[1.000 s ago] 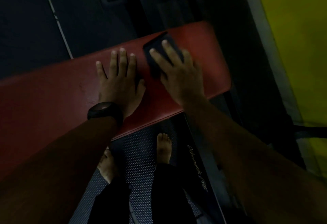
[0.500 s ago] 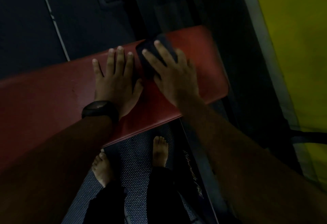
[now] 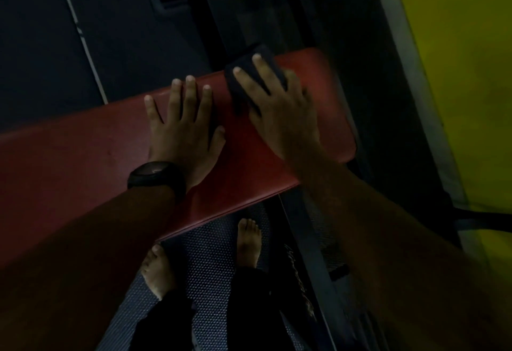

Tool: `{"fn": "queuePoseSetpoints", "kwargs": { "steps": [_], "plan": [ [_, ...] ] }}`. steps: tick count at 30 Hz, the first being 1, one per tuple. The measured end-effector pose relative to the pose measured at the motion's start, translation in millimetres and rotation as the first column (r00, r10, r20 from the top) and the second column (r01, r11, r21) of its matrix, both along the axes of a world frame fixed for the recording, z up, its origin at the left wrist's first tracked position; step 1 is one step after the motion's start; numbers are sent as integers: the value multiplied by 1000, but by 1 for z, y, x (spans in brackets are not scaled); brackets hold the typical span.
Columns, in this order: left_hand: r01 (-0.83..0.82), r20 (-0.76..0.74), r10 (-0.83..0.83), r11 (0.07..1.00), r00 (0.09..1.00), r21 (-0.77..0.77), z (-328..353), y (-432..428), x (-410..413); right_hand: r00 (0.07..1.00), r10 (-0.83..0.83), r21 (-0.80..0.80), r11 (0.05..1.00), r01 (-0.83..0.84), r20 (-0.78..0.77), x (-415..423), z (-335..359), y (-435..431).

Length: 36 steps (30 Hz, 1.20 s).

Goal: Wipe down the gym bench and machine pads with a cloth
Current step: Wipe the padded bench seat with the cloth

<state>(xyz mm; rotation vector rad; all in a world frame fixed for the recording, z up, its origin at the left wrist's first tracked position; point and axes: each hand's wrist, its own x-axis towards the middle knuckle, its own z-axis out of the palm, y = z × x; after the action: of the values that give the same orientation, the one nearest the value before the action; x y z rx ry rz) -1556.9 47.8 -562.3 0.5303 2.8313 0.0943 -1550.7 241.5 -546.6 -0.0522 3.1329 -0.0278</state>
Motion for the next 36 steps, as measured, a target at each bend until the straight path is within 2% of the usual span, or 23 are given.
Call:
{"fn": "queuePoseSetpoints", "kwargs": {
  "steps": [2,4,5,6,7,8,10,12,13,15,16,18,20,21,22,25,27,29,31,33,34,35,36],
  "plan": [
    [15,4,-15,1000,1000,13,-1,0,-1,972,-236,-23,972,236,1,-4,0,14],
    [27,7,-27,1000,1000,14,-1,1,-2,821,-570,-128,812,569,37,3,-1,10],
    [33,9,-33,999,999,17,-1,2,-3,741,-669,-151,727,669,59,9,1,1],
    [39,15,-39,999,999,21,0,4,-5,705,-705,-155,690,707,75,17,3,-12],
    [42,21,-43,999,999,25,1,6,-7,725,-684,-151,711,687,80,23,4,-26],
    [43,21,-44,999,999,30,1,8,-9,794,-604,-146,781,607,72,29,5,-37],
    [43,13,-44,999,999,33,0,13,-10,953,-300,-101,948,302,35,30,2,-43],
    [38,-14,-38,998,999,48,-4,15,-9,998,-55,-48,997,56,34,8,1,-24],
    [35,-28,-33,998,999,60,-5,15,-9,999,-19,-25,999,20,42,-5,1,-11],
    [39,-39,-36,996,999,77,-9,14,-9,992,-110,14,994,109,62,-25,3,9],
    [51,-38,-48,995,998,84,-10,14,-9,967,-243,8,970,243,75,-28,4,16],
    [80,-45,-77,993,996,86,-10,13,-10,843,-531,-62,841,537,93,-26,5,19],
    [114,-42,-111,991,993,75,-9,12,-10,744,-659,-86,739,668,110,-13,6,2],
    [134,-28,-132,989,991,68,-8,12,-10,752,-651,-91,747,659,104,-4,6,-10],
    [151,-15,-150,987,989,60,-8,12,-10,803,-591,-96,797,596,81,2,6,-20],
    [171,-14,-170,984,985,46,-8,12,-10,978,-203,-84,975,206,42,3,1,-24],
    [164,-34,-162,984,986,62,-7,12,-9,996,-45,-53,997,50,78,-22,1,-2],
    [171,-33,-169,982,985,78,-8,13,-10,994,-56,19,998,55,93,-40,3,20],
    [178,-34,-176,981,984,80,-9,12,-11,955,-290,27,957,288,71,-42,6,31],
    [182,-46,-179,980,983,78,-9,12,-11,792,-603,-66,790,609,97,-33,7,29],
    [184,-49,-180,980,982,77,-9,13,-10,713,-693,-90,708,701,106,-24,7,20],
    [182,-50,-178,980,983,78,-9,13,-10,680,-726,-93,674,733,105,-14,8,8],
    [178,-52,-174,981,983,79,-9,13,-10,696,-711,-90,691,718,97,-6,8,-5]
  ]
}}
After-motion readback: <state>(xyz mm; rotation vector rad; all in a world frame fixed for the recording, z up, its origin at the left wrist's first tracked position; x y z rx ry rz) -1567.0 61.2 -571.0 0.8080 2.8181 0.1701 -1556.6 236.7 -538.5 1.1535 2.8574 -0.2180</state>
